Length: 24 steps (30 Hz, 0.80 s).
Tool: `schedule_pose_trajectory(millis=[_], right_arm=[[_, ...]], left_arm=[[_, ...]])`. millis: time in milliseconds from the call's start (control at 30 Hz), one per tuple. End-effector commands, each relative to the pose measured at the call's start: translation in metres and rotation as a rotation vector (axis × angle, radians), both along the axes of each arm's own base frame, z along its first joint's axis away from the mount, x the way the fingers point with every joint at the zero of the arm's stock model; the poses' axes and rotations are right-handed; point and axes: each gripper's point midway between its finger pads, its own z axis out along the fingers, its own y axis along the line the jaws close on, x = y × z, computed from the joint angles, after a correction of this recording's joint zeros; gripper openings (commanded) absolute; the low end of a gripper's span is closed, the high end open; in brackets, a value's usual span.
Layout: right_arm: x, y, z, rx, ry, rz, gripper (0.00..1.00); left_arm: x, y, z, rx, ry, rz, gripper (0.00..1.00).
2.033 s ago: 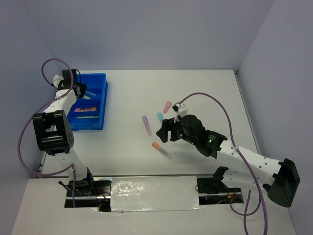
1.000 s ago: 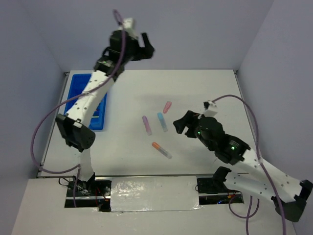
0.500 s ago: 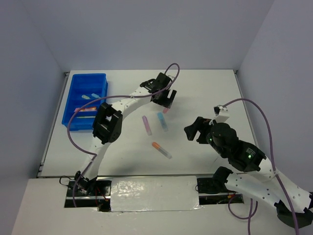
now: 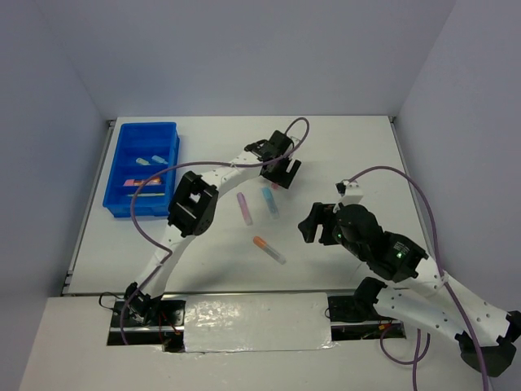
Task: Sort the stationery into containers
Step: Pick up the stationery from the center of the board.
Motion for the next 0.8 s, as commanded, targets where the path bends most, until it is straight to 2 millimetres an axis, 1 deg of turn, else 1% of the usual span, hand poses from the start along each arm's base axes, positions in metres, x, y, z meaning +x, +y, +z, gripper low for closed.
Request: schedule_pose_trajectory(millis=[0, 33, 133, 167, 233, 267, 367, 433, 467, 500, 533, 567, 600, 667, 700, 733, 767], right_arm=[[0.005, 0.001, 0.030, 0.042, -0.077, 0.006, 0.84], [0.003, -0.001, 0.031, 0.040, -0.081, 0.005, 0.84], [0.003, -0.005, 0.038, 0.047, -0.104, -0.001, 0.84], [0.003, -0.005, 0.039, 0.048, -0.108, 0.000, 0.84], [0.003, -0.006, 0.041, 0.050, -0.118, 0.005, 0.84], [0.003, -0.005, 0.043, 0.052, -0.123, 0.008, 0.84], [0.004, -0.004, 0.044, 0.047, -0.129, 0.012, 0.84], [0.006, -0.003, 0.042, 0.041, -0.130, 0.012, 0.84], [0.006, -0.002, 0.042, 0.041, -0.131, 0.014, 0.84], [0.007, -0.002, 0.042, 0.041, -0.132, 0.015, 0.84], [0.007, 0.000, 0.041, 0.040, -0.129, 0.018, 0.84], [0.008, 0.001, 0.040, 0.040, -0.129, 0.018, 0.84], [0.009, 0.001, 0.039, 0.033, -0.125, 0.017, 0.84], [0.011, 0.003, 0.038, 0.027, -0.121, 0.018, 0.84], [0.011, 0.004, 0.036, 0.023, -0.117, 0.020, 0.84], [0.012, 0.004, 0.035, 0.020, -0.115, 0.019, 0.84], [0.012, 0.004, 0.035, 0.020, -0.115, 0.021, 0.84]], left_arm=[[0.011, -0.008, 0.000, 0.004, -0.036, -0.026, 0.91], [0.007, -0.006, -0.012, 0.026, -0.009, -0.027, 0.83], [0.004, -0.007, -0.022, 0.046, 0.007, -0.035, 0.66], [0.003, -0.008, -0.024, 0.050, 0.008, -0.041, 0.49], [0.000, -0.007, -0.029, 0.078, 0.008, -0.046, 0.35], [-0.002, -0.007, -0.031, 0.084, 0.011, -0.049, 0.21], [-0.004, -0.010, -0.031, 0.078, 0.017, -0.065, 0.10], [-0.003, -0.014, -0.022, 0.056, 0.007, -0.073, 0.06], [-0.001, -0.019, -0.014, 0.034, -0.012, -0.078, 0.03], [0.000, -0.021, -0.007, 0.016, -0.022, -0.070, 0.02], [0.004, -0.025, 0.017, -0.022, -0.058, -0.067, 0.02], [0.006, -0.028, 0.031, -0.055, -0.081, -0.068, 0.01], [0.012, -0.035, 0.065, -0.123, -0.139, -0.059, 0.00], [0.022, -0.033, 0.106, -0.205, -0.203, -0.030, 0.01], [0.023, -0.029, 0.141, -0.273, -0.240, 0.008, 0.01], [0.038, -0.020, 0.169, -0.339, -0.298, 0.043, 0.01], [0.042, -0.013, 0.187, -0.388, -0.318, 0.064, 0.00]])
